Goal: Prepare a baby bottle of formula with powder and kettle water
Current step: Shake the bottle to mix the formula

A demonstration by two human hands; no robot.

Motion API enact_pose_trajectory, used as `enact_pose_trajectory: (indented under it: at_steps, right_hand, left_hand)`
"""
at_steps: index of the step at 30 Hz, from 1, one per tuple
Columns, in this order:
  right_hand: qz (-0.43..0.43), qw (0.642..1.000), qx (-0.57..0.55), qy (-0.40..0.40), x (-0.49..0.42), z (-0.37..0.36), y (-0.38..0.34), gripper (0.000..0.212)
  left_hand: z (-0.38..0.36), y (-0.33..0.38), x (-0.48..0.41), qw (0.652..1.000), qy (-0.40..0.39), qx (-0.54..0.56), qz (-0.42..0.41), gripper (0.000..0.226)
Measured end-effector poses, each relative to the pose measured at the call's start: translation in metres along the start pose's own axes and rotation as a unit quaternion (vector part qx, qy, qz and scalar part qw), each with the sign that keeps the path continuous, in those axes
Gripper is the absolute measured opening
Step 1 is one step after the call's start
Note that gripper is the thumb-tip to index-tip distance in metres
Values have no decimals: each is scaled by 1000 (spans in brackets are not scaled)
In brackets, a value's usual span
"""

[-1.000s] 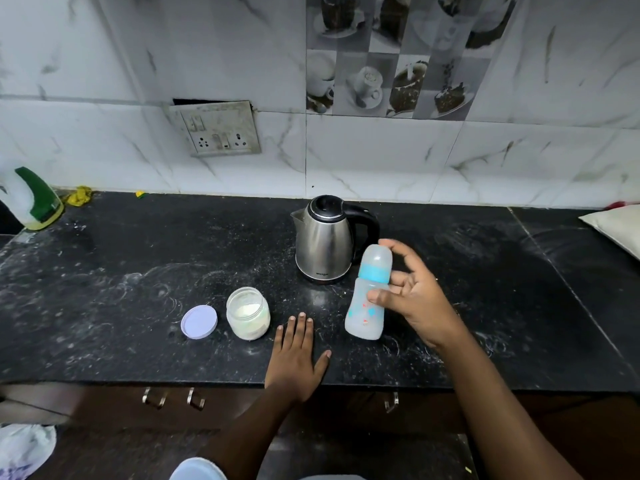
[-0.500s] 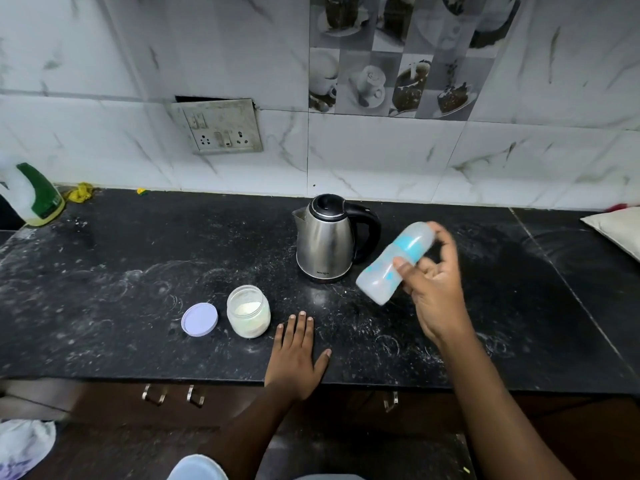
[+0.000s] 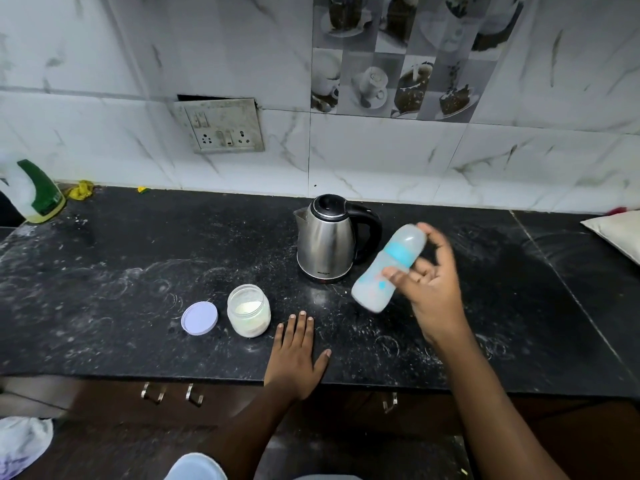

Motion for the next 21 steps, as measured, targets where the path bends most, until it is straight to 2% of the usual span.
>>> enact_pose_trajectory:
  at_steps: [2, 4, 5, 6, 9, 10, 13, 18, 21]
  right_hand:
    - [16, 1000, 12, 3, -2, 0, -3, 85]
    - [-14, 995, 55, -82, 0, -5, -1, 86]
    - [-24, 993, 60, -100, 2, -6, 0, 87]
    - [-24, 995, 49, -89, 2, -7, -1, 86]
    - [7, 1000, -12, 16, -2, 1, -2, 82]
    - [5, 1000, -9, 15, -2, 1, -2, 82]
    - [-35, 995, 47, -85, 1, -2, 5, 86]
    - [5, 998, -43, 34, -5, 7, 1, 79]
    - [-28, 999, -10, -40, -2, 3, 8, 82]
  left_hand:
    - [0, 0, 0, 1000, 0, -1, 0, 92]
    - [0, 0, 0, 1000, -2, -1, 0, 92]
    - [0, 0, 0, 1000, -1, -2, 1, 92]
    - [-1, -1, 0, 1000, -1, -2, 2, 92]
    - [-1, -1, 0, 1000, -2, -3, 1, 92]
    - [-1, 0, -1, 1000, -1, -3, 1, 92]
    - [-2, -1, 0, 1000, 1, 3, 0, 93]
    - [-2, 0, -1, 1000, -2, -2, 2, 93]
    - [-2, -1, 0, 1000, -5, -5, 3, 93]
Point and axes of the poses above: each hand's wrist, its own x-axis away from the middle knuckle, its own z-axis out of the back of the hand, y = z × x, the point moved 1 cm from there along -x, towards the middle knuckle, and after that the axes turned 7 degrees about -z, right-handed, at the moved point
